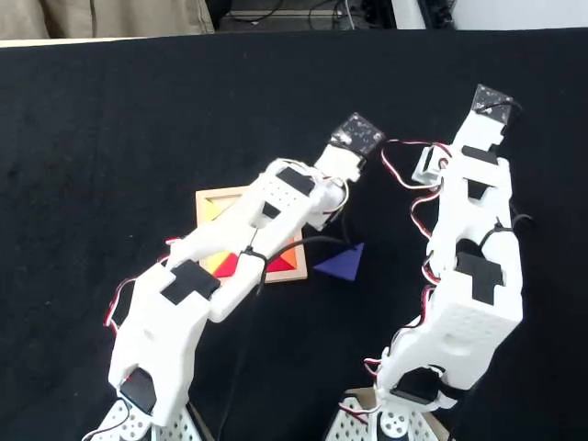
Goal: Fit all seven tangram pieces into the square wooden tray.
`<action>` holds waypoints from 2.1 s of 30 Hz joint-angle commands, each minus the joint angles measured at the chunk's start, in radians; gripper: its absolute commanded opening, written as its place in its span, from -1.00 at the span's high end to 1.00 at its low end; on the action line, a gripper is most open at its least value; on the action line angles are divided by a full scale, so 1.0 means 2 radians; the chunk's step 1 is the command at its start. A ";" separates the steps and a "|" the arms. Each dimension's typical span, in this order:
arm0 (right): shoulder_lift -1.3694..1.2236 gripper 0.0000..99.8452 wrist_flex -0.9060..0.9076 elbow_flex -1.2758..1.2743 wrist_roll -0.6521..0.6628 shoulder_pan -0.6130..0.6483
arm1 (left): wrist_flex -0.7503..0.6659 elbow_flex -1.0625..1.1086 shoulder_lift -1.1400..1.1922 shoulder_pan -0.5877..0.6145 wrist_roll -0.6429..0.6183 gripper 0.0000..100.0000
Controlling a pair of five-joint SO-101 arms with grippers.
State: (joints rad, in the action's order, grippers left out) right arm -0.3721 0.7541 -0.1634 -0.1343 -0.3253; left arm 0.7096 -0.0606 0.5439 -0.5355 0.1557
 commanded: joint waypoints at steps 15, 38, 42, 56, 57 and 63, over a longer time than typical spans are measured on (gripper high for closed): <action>0.003 0.98 -0.008 0.028 0.006 0.009 | -0.028 -0.021 -0.025 0.021 -0.008 0.60; 0.003 0.98 -0.008 0.028 0.006 0.009 | 0.051 -0.125 0.064 0.023 0.010 0.60; 0.003 0.98 -0.008 0.028 0.006 0.009 | 0.049 -0.125 0.065 0.024 0.010 0.62; 0.003 0.98 -0.008 0.028 0.006 0.009 | 0.052 -0.123 0.058 0.019 -0.012 0.73; 0.003 0.98 -0.008 0.028 0.006 0.009 | 0.053 -0.121 0.051 0.018 -0.015 0.73; 0.003 0.98 -0.008 0.029 0.006 0.010 | 0.094 -0.117 0.008 0.013 -0.087 0.70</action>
State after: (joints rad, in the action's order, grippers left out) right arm -0.3721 0.7541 -0.1634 -0.1343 -0.3222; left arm 0.8554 -0.2631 0.6590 -0.5033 0.0713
